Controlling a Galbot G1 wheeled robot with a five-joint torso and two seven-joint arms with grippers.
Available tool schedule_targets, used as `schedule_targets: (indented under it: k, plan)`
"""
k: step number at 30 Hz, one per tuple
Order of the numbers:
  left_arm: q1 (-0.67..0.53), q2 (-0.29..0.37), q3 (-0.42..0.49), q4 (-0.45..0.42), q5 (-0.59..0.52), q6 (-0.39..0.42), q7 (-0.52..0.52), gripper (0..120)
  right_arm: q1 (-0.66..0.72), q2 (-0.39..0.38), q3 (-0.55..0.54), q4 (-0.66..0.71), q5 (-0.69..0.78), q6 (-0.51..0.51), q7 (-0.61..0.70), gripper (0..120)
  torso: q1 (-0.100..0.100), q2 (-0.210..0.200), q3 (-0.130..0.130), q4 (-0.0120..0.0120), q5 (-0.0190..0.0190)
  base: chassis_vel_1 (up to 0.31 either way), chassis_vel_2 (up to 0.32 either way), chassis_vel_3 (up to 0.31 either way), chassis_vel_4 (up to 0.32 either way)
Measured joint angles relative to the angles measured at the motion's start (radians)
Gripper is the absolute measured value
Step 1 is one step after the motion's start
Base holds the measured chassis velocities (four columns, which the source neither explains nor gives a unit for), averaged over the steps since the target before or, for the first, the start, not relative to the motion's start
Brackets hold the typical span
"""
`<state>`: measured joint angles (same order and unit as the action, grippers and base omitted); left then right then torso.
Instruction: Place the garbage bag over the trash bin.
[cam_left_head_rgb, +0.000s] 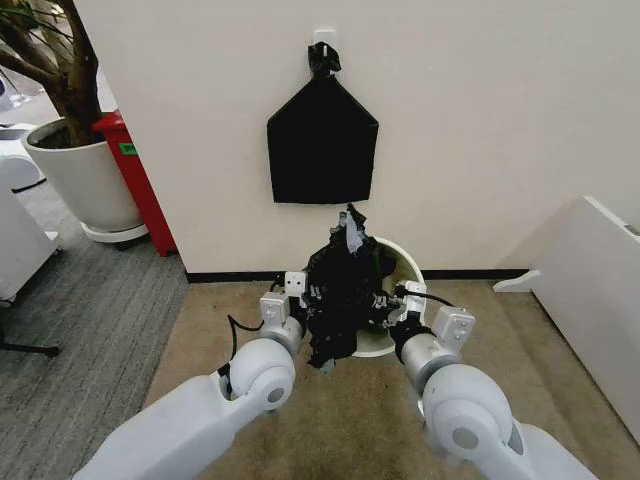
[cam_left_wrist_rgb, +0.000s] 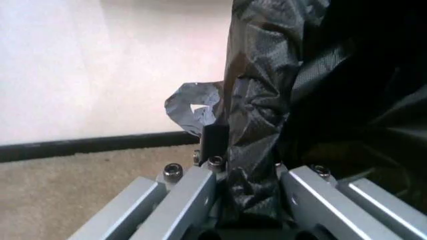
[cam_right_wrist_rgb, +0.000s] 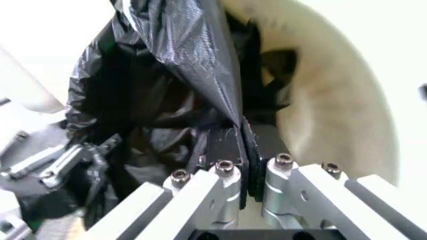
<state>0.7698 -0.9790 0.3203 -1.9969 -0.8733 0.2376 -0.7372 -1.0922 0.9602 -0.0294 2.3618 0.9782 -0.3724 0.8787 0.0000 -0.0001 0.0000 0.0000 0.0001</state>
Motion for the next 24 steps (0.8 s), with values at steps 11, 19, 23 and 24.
schedule_targets:
  k: [11, 19, 23, 24]
  plan:
    - [0.025, 0.003, -0.039, 0.009, 0.034, -0.003, 0.012, 0, -0.059, -0.090, 0.098, 0.064, -0.051, -0.050, 0.003, 0, 0.000, 0.000, 0.000, -0.0001, -0.0001, 0.000, 0.000, 0.000, 0.000]
    - [0.055, 0.008, -0.067, 0.001, 0.042, -0.019, 0.024, 0, -0.043, -0.111, 0.106, 0.111, -0.066, -0.046, -0.029, 0, 0.000, 0.000, 0.000, 0.0001, 0.0000, 0.000, 0.000, 0.000, 0.000]
    - [0.065, 0.011, -0.068, 0.001, 0.055, -0.026, 0.039, 0, -0.039, -0.118, 0.095, 0.116, -0.134, -0.033, -0.136, 0, 0.000, 0.000, 0.000, -0.0001, 0.0000, 0.000, 0.000, 0.000, 0.000]
    - [0.067, 0.013, -0.068, 0.001, 0.063, -0.027, 0.044, 0, -0.031, -0.122, 0.087, 0.122, -0.140, -0.029, -0.177, 3, 0.000, 0.000, 0.000, -0.0001, -0.0001, 0.000, 0.000, 0.000, 0.000]
